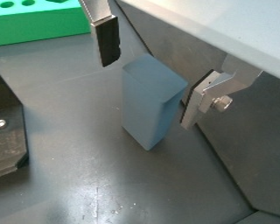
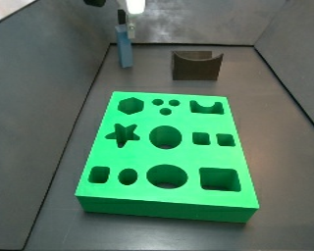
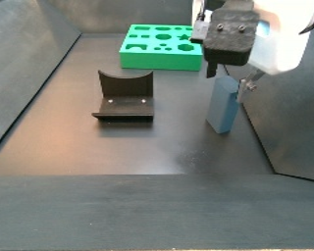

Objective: Pick up the rectangle object. Move up. Move to above the board. Insert the rectangle object.
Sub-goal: Pick up the rectangle object.

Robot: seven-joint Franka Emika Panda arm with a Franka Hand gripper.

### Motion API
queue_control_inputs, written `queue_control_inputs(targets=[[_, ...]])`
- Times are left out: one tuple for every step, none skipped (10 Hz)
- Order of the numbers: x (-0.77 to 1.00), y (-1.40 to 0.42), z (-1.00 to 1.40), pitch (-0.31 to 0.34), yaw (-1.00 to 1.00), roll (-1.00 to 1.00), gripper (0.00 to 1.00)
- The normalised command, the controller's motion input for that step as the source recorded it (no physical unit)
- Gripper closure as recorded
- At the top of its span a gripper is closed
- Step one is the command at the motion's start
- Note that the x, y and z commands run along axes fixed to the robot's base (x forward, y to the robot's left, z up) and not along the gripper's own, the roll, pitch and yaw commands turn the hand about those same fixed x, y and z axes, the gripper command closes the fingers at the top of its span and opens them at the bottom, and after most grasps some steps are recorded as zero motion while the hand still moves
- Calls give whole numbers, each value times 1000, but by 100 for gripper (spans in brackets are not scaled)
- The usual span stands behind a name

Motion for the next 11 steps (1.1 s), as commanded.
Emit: queue_control_inputs(targets=[[29,0,-314,0,-286,73,0],[0,0,-251,0,-220,29,0],[0,0,-171,0,-157,0,0],[0,0,-323,-57,-214,0,0],[-223,-3,-234,-83,-97,0,0],[-126,-71,-537,-69,-94,0,0],[0,0,0,0,-37,0,0],[0,0,0,0,0,0,0],[0,0,0,0,0,0,100],[0,0,0,0,0,0,100],[0,0,0,0,0,0,100]])
